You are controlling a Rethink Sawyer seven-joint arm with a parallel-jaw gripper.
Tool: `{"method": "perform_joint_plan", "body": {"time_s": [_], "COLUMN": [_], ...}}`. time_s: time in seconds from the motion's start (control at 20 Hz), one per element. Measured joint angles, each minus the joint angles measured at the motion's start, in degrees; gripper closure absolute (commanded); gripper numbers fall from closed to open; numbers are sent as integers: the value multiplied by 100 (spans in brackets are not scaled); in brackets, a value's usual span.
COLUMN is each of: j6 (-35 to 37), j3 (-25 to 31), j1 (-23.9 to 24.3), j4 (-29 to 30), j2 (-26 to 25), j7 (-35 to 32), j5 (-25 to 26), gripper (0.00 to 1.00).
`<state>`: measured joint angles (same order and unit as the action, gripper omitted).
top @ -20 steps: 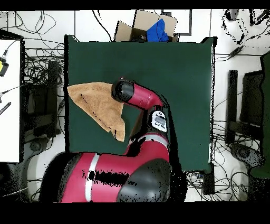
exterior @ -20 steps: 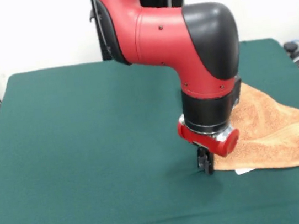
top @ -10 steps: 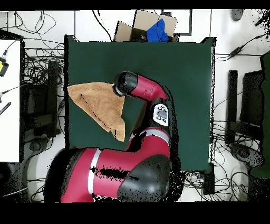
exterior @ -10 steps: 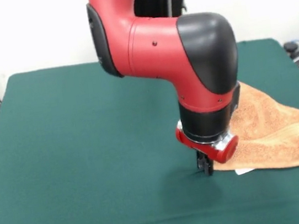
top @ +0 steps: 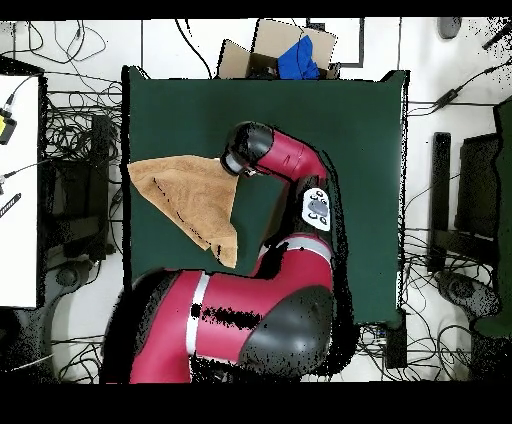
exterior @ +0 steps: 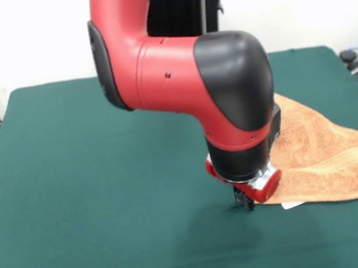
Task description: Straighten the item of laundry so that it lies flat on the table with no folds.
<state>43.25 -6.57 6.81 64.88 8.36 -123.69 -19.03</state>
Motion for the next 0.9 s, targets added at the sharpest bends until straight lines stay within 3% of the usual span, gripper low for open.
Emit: {"method": "perform_joint_plan", "body": {"time_s": [0.55,0.9], "j6": [1289,1707], "j3": [127,269], "j1": [264,421], "j4": [-959,-1275], "j2": [-464,-633], "j7": [0,0], "j5": [1,0], "gripper": [100,100]}}
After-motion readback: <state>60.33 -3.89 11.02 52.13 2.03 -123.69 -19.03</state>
